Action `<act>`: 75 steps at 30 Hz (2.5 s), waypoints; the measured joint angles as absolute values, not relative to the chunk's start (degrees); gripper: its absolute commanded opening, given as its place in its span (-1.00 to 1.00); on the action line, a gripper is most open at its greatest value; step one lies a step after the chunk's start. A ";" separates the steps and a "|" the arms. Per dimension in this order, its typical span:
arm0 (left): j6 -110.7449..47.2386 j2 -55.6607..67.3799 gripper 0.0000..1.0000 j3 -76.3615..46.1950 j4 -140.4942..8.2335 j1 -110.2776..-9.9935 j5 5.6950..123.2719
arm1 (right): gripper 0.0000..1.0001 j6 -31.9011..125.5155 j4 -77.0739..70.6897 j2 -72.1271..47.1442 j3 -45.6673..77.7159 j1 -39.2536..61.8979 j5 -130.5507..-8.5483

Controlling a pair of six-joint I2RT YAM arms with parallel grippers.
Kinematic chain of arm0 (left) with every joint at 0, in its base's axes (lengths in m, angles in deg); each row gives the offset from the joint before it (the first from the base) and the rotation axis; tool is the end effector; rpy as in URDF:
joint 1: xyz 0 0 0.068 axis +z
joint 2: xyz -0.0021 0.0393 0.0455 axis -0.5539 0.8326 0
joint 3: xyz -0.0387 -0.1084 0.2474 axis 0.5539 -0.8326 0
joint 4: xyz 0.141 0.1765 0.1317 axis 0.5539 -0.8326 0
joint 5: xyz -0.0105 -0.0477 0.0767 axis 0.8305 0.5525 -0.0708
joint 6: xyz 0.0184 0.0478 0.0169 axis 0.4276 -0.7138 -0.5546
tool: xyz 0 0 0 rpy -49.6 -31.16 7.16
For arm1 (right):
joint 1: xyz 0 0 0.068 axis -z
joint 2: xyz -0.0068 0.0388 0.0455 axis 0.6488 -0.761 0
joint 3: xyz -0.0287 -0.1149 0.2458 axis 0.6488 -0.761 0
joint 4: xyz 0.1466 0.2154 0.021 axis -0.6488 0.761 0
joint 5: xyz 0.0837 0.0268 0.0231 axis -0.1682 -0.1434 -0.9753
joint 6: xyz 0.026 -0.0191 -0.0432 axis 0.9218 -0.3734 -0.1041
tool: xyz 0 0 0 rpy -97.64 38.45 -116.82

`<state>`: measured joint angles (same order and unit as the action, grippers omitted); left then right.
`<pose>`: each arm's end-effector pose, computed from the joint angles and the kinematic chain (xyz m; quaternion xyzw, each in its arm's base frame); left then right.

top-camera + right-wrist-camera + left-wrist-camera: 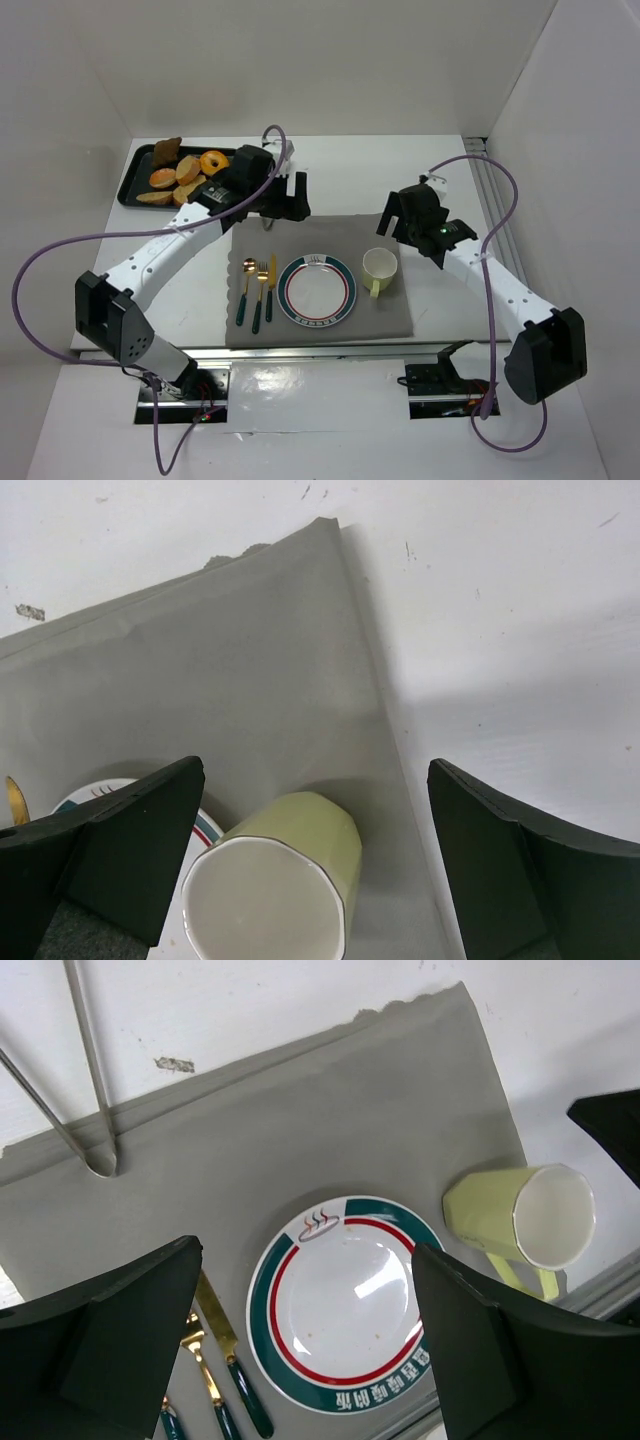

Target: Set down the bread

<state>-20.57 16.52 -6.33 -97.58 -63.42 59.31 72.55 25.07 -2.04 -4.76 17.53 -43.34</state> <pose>0.2956 -0.1714 0.3527 0.0667 0.8822 -0.2275 0.4069 0.2449 0.0912 0.2780 0.1385 0.9021 0.0454 0.4061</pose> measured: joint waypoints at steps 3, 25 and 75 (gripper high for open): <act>-19.43 17.24 0.99 -5.72 -97.73 -63.39 57.15 | 1.00 72.59 25.05 -1.17 -4.80 17.53 -43.12; -20.79 50.11 1.00 16.19 -113.93 -52.95 43.58 | 1.00 75.43 22.63 13.56 -11.73 17.53 -40.52; -21.18 41.34 -0.30 35.42 -120.83 -28.36 54.13 | 1.00 75.96 22.30 11.25 -12.06 17.53 -39.28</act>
